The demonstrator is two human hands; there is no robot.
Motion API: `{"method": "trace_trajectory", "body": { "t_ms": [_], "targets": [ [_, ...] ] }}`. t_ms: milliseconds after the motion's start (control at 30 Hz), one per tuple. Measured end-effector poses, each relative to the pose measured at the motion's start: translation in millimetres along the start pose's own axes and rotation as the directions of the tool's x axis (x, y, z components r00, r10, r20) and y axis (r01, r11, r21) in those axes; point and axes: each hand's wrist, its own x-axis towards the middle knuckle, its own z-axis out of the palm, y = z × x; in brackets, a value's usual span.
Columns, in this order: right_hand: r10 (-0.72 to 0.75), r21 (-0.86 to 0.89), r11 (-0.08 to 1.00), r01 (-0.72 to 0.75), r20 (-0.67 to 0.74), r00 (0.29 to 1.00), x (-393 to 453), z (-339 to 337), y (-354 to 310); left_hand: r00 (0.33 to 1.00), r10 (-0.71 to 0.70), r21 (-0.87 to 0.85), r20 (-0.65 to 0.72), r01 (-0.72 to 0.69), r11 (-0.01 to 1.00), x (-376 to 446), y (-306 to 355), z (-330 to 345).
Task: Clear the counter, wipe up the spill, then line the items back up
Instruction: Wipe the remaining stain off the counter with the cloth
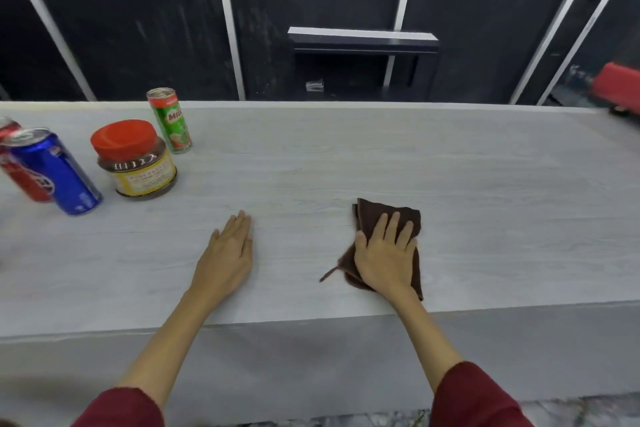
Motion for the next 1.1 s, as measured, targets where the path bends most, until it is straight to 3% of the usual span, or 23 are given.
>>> {"method": "trace_trajectory", "body": {
  "t_ms": [200,533,633,767,967,1033,1100],
  "targets": [
    [-0.096,-0.002,0.995,0.096,0.05,0.994,18.7,25.6,-75.5,1.0,-0.009,0.017,-0.004,0.009,1.0,17.2,-11.0,-6.9],
    [-0.298,-0.042,0.95,0.309,0.163,0.94,170.9,6.0,-66.4,1.0,-0.002,-0.006,-0.031,0.001,1.0,54.5,-27.4,-17.2],
    [-0.441,-0.031,0.887,0.461,0.234,0.866,193.2,14.6,-105.8,0.998,-0.013,0.018,-0.054,0.014,1.0,59.1,-35.8,-22.4],
    [-0.627,0.0,0.752,0.66,0.308,0.715,180.8,30.4,-144.4,0.996,-0.048,0.034,-0.073,0.051,0.998,59.4,-47.7,-27.9],
    [-0.769,0.093,0.584,0.807,0.382,0.512,116.6,28.0,-126.3,0.992,-0.086,-0.037,-0.094,0.082,0.996,35.1,-58.4,-31.8],
    [-0.783,0.112,0.568,0.815,0.378,0.494,101.2,20.9,-108.2,0.994,-0.079,-0.048,-0.075,0.076,0.996,25.1,-59.7,-33.3],
    [-0.759,0.11,0.607,0.787,0.371,0.534,91.5,11.2,-83.3,0.997,-0.058,-0.037,-0.048,0.056,0.998,17.8,-59.1,-31.6]
  ]
}}
